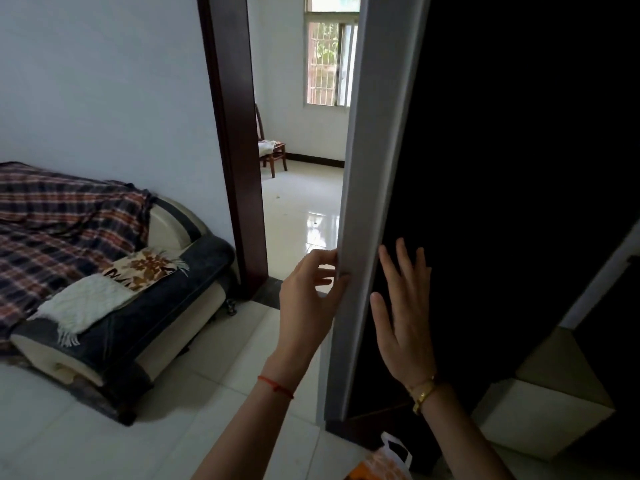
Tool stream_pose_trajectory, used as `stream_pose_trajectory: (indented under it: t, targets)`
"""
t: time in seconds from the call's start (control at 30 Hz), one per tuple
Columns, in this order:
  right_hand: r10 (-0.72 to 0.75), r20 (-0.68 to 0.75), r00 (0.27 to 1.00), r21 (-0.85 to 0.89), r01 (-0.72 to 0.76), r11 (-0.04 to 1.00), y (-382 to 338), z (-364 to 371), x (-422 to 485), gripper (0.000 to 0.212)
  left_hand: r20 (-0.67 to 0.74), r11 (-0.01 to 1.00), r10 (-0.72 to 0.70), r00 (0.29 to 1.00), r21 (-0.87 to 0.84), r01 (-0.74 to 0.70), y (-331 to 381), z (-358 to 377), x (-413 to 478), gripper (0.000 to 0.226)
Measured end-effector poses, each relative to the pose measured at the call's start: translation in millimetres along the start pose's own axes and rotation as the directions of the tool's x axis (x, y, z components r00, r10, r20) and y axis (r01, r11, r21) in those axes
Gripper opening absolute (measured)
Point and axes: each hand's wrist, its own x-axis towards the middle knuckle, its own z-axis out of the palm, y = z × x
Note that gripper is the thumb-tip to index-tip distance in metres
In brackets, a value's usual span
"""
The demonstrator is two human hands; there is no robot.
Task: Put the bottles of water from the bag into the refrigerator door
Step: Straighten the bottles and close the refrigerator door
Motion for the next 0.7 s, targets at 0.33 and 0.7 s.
stream_pose_trajectory:
  t: [0.33,0.7]
  targets:
    - [-0.010,-0.063,0.998,-0.117,0.003,0.993,31.4,77.2,72.1,0.054,0.028,0.999,0.046,0.999,0.023,-0.047,-49.9,10.5,91.4,0.030]
    - [0.053,-0.084,0.995,-0.179,-0.067,0.982,56.3,125.0,124.9,0.057,0.032,0.997,0.078,0.996,-0.020,-0.077,-96.3,38.6,158.9,0.043]
